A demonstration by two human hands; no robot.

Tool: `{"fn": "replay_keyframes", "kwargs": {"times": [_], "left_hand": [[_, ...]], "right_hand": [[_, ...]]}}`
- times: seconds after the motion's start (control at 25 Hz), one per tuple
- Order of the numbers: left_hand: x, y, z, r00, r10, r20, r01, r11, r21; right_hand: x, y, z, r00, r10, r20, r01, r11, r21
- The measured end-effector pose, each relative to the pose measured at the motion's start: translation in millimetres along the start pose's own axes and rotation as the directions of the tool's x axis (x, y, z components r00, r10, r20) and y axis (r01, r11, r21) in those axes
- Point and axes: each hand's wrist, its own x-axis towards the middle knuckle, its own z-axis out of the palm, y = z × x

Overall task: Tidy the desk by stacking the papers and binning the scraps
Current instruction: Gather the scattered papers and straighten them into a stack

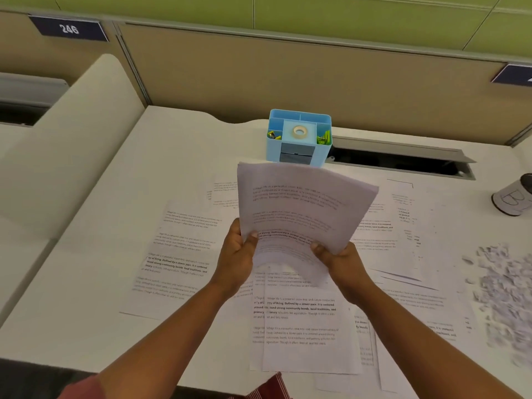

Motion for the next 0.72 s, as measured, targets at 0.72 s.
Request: {"fn": "replay_keyframes", "kwargs": {"times": [0.72], "left_hand": [[24,-40,-104,0.914,-0.249,-0.319,0.4,0.682,0.613]], "right_hand": [[57,41,29,0.9,0.412,0.14,-0.434,0.872,0.224]]}}
